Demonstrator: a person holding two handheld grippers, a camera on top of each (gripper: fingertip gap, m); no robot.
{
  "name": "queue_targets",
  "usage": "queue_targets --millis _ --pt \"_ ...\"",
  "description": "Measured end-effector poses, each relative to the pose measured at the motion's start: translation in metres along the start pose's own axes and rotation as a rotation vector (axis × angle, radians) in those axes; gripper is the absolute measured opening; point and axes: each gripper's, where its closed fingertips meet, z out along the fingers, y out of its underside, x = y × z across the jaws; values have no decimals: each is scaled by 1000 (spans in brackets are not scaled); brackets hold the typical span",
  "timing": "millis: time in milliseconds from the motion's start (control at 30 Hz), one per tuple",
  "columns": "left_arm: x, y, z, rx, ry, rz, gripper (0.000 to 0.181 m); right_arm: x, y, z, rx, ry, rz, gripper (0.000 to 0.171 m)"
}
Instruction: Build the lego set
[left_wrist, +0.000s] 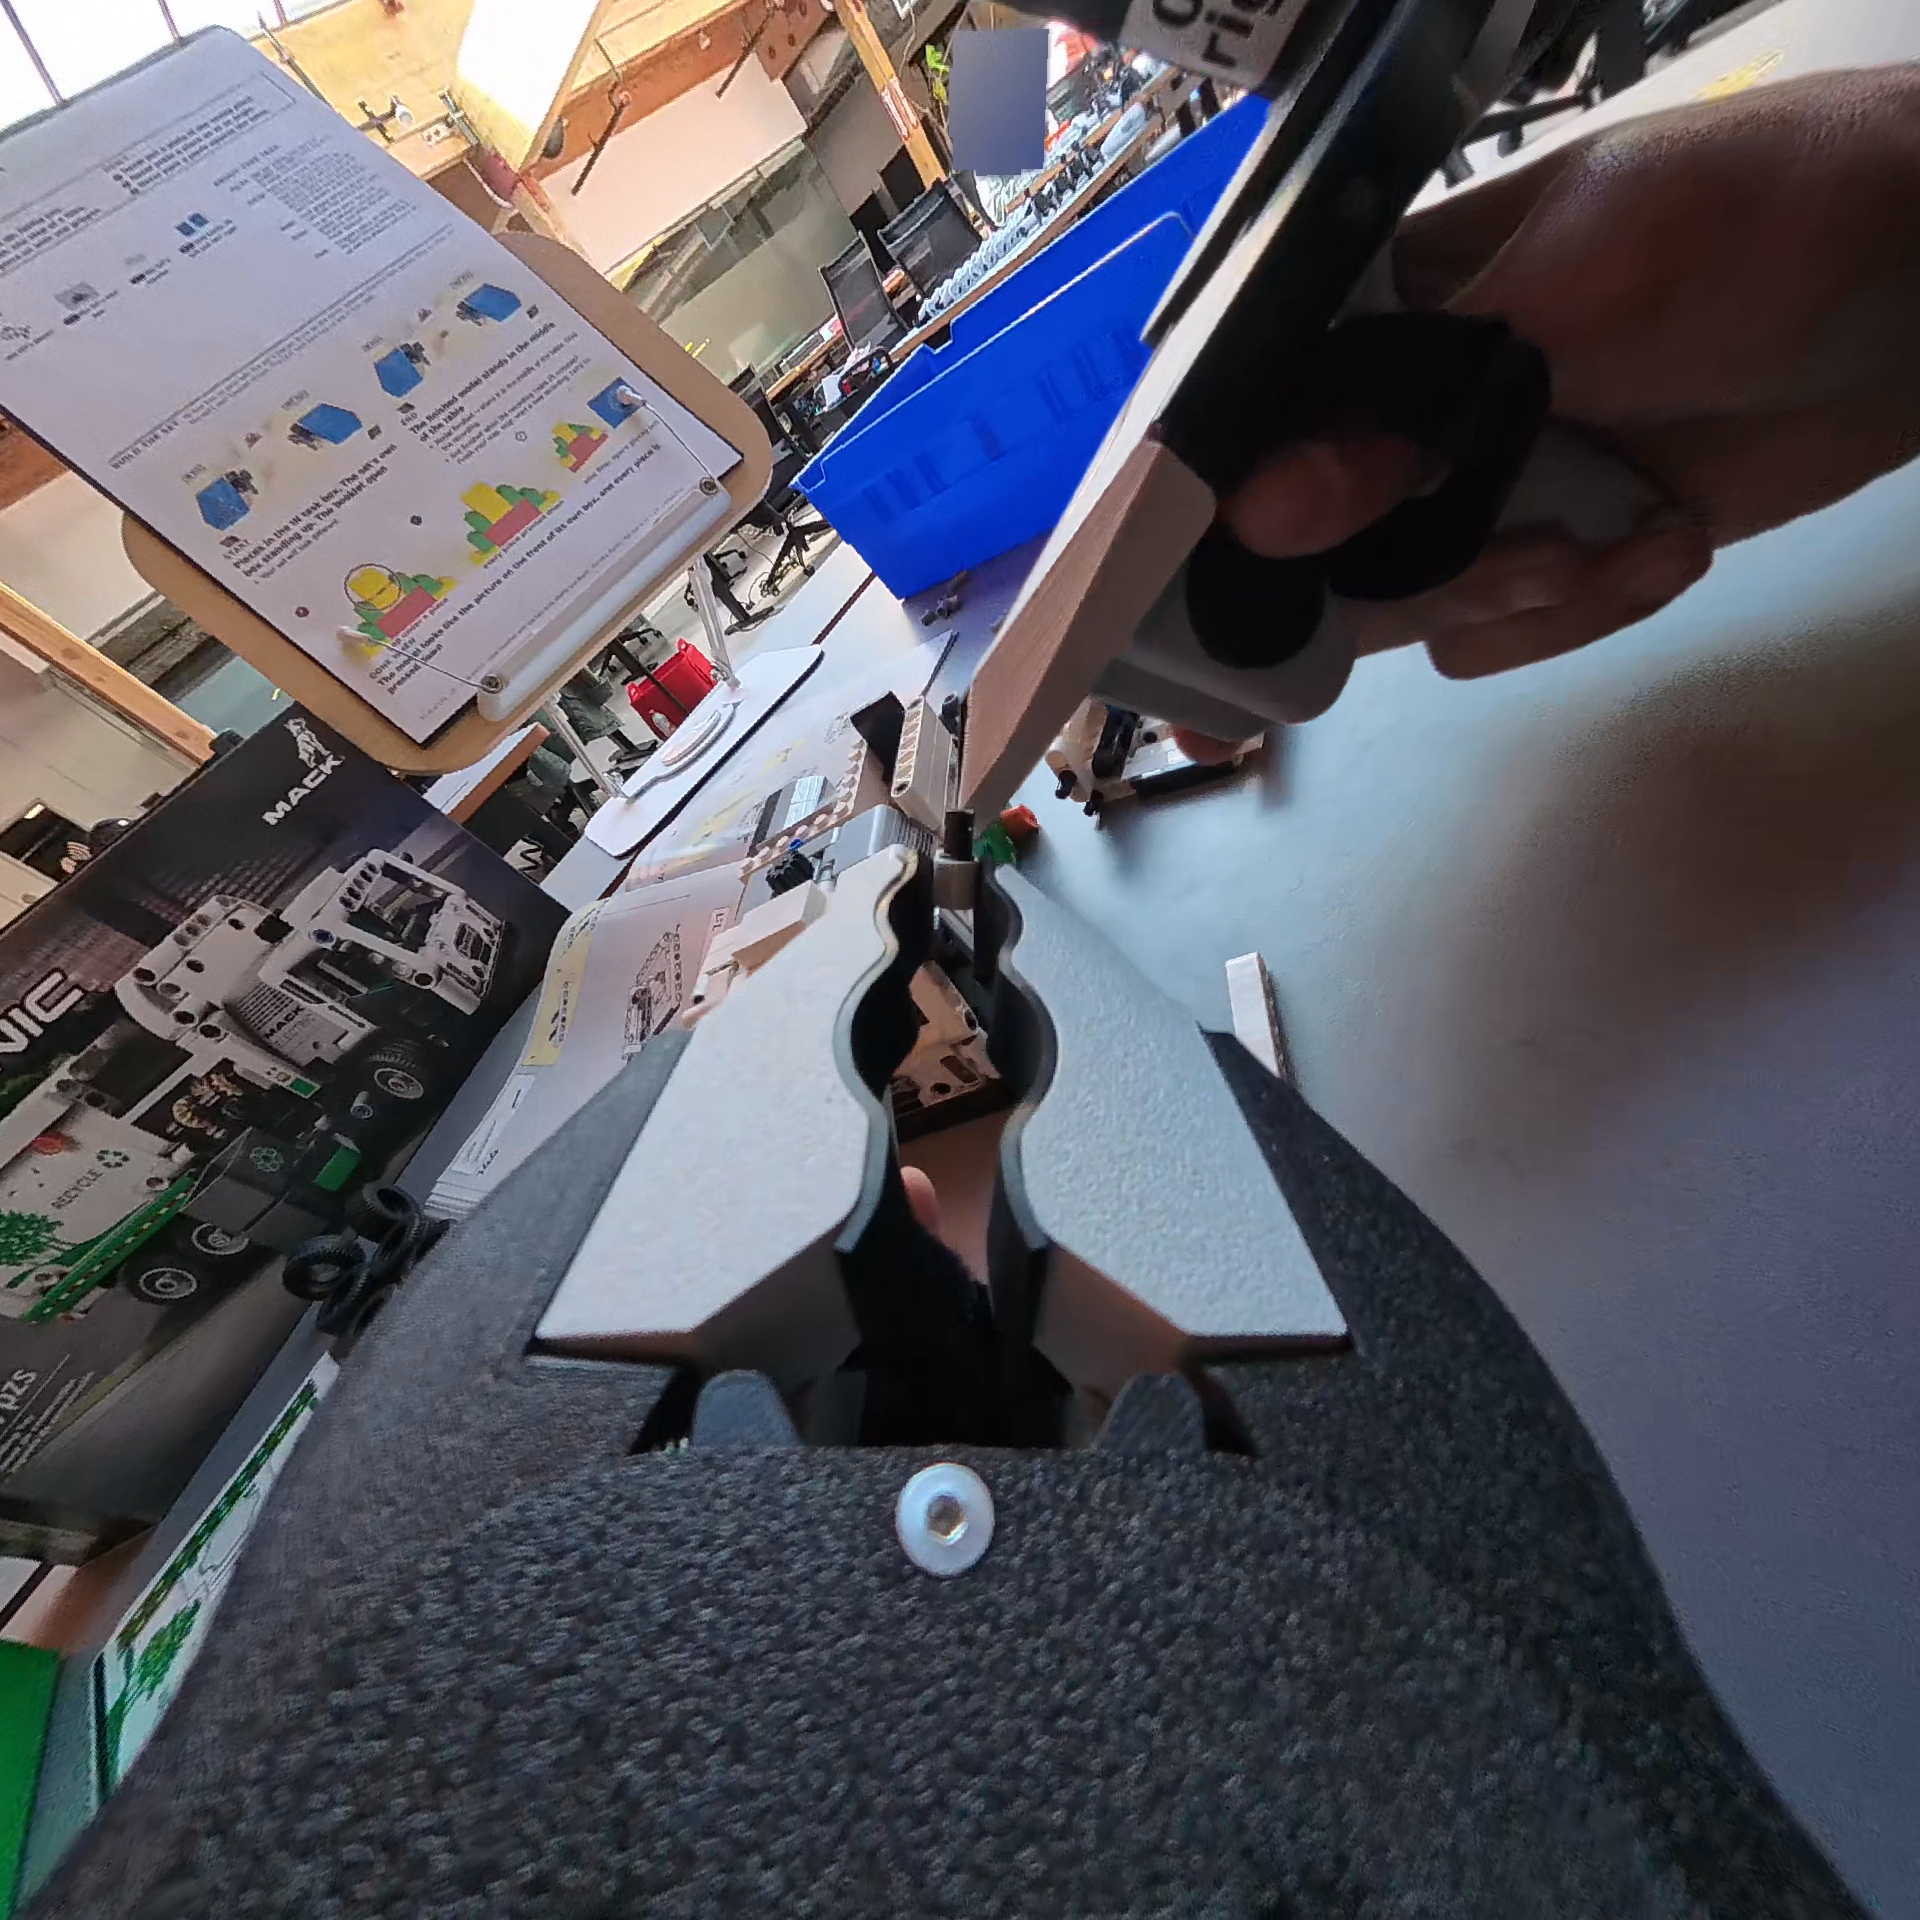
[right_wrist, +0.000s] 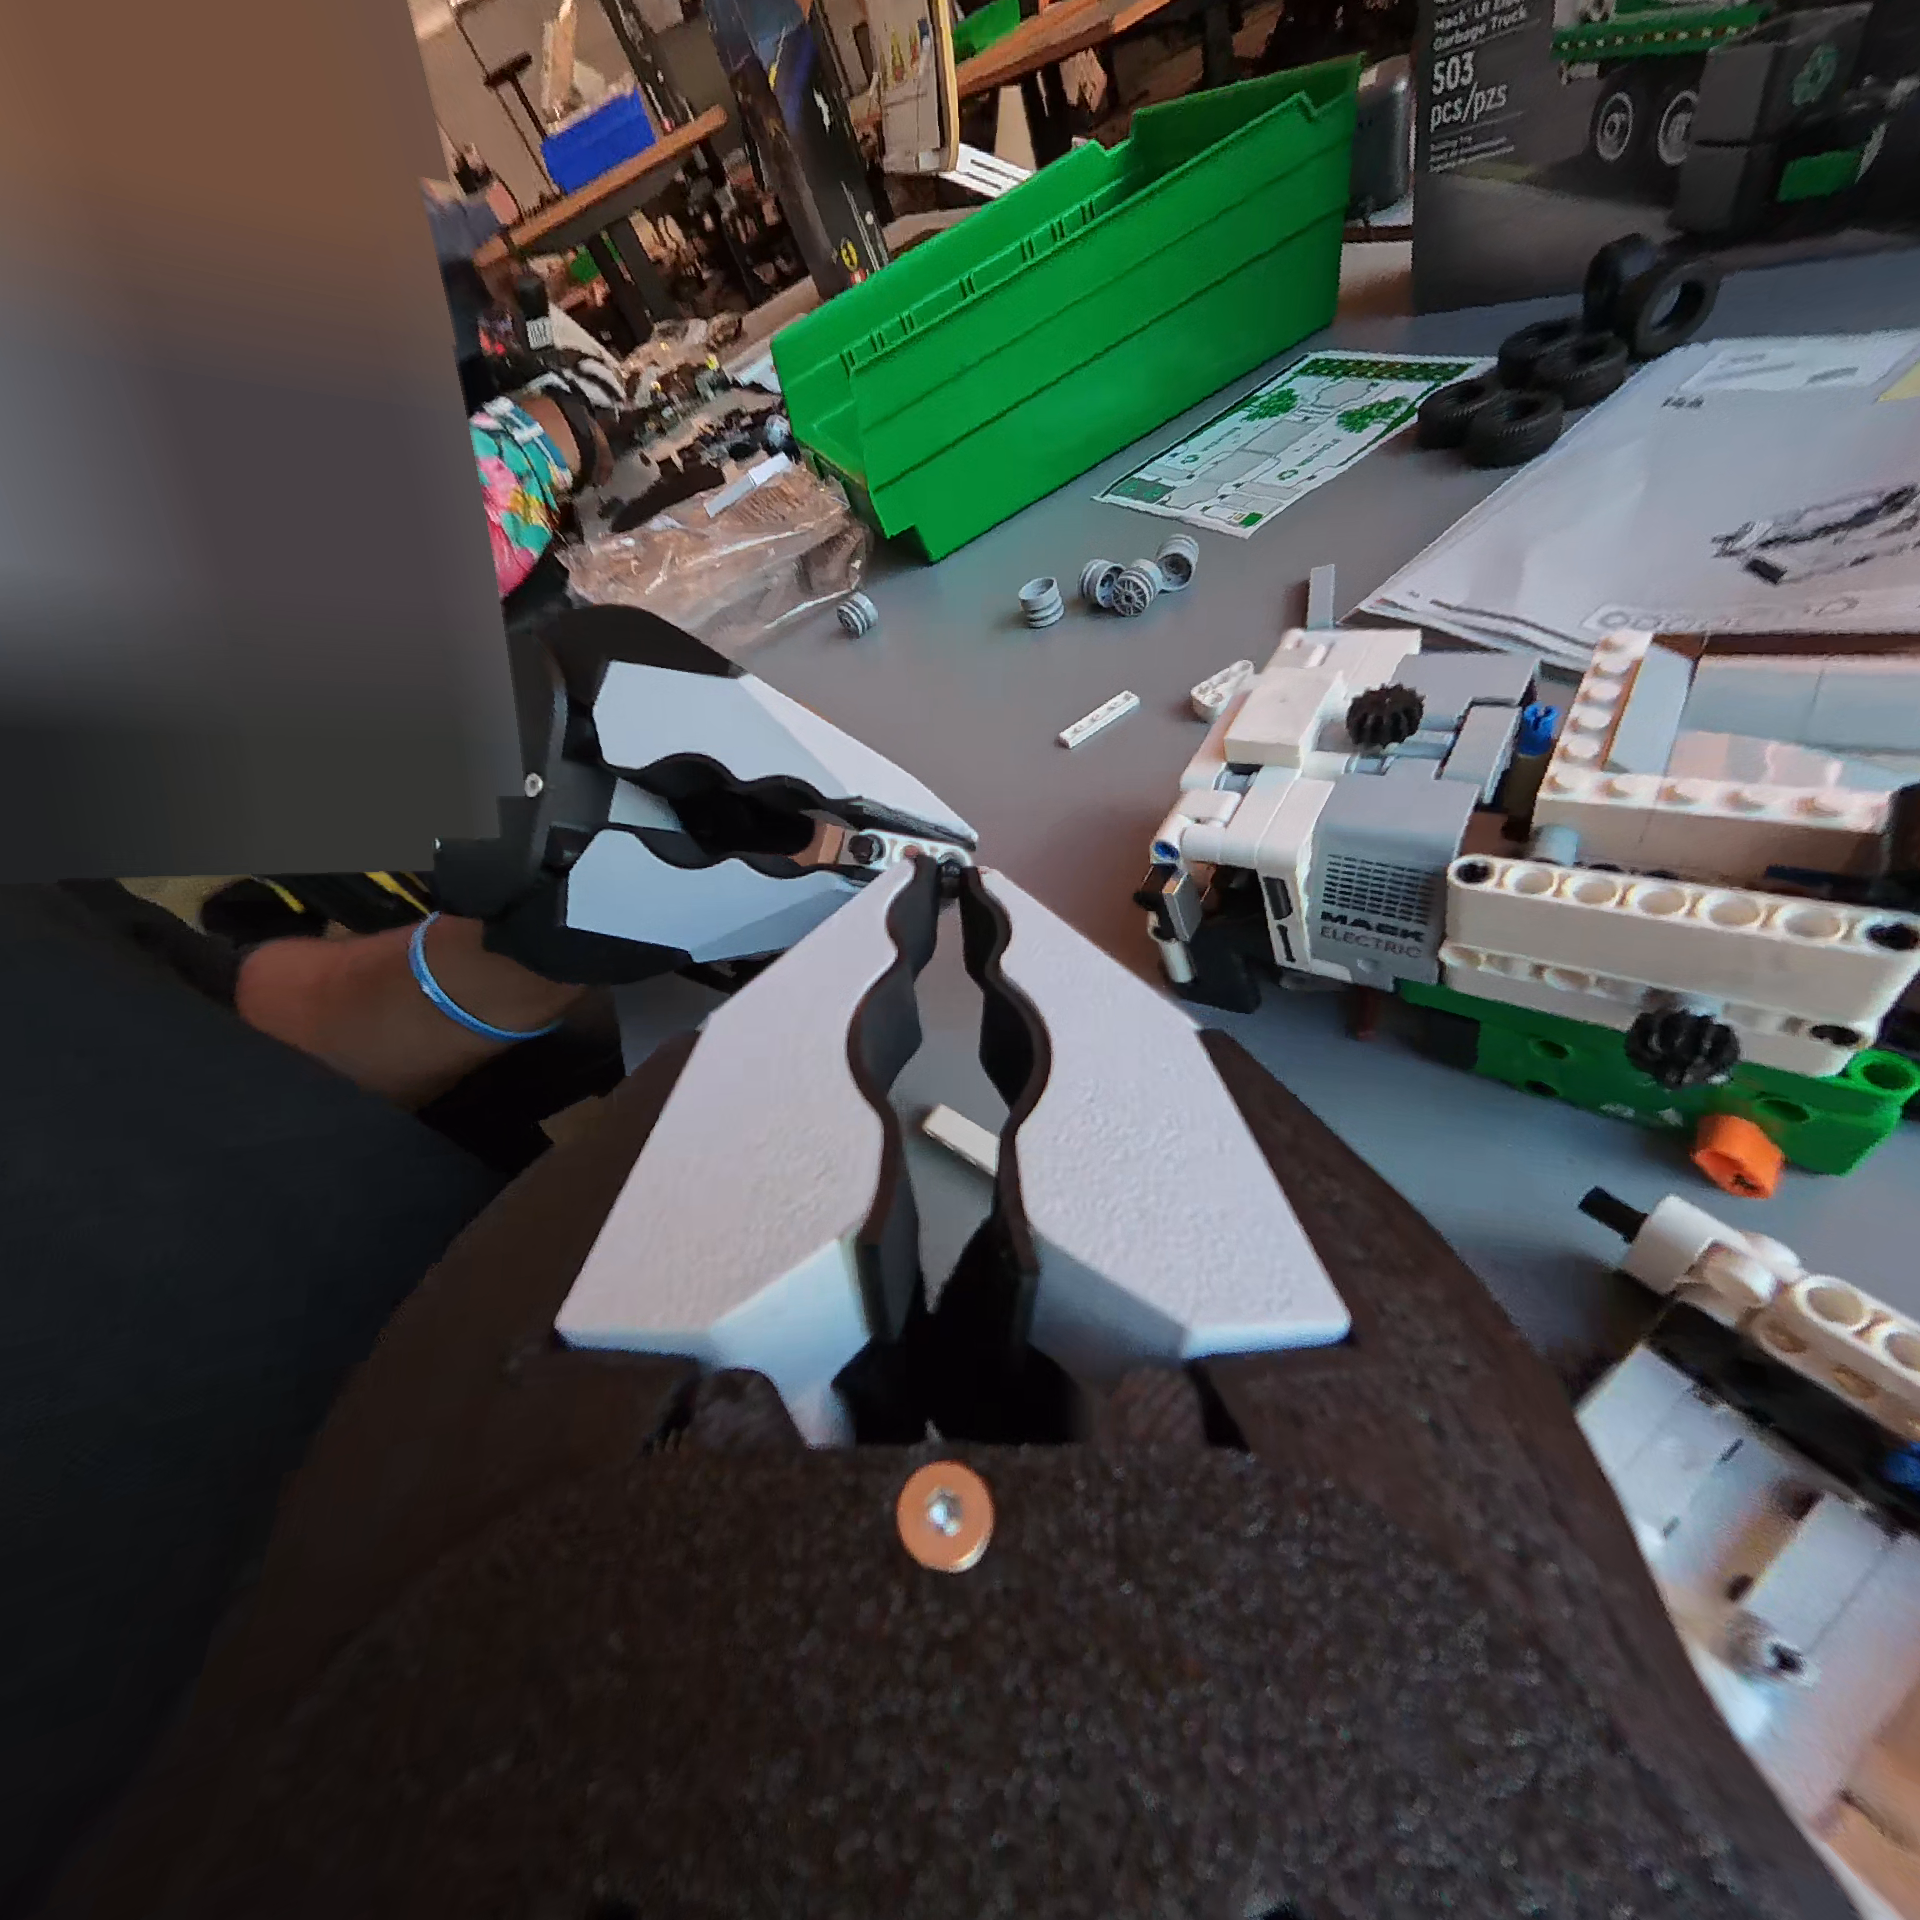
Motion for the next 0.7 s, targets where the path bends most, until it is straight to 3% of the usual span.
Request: queue_targets --millis 100,333,600,700 --pt "2 3 1 -27 -16 61 5 2 4 0 -2 -23 80 4" --pt "16 9 5 -74 0 200 6 5 20 -1 -114 -24 57 3" --pt "10 -3 4 -3 -20 136 8 0 10 -8 -109 -91 75 5" --pt "-1 -22 -7 136 -41 56 6 -9 -8 -18 9 -247 190 31"
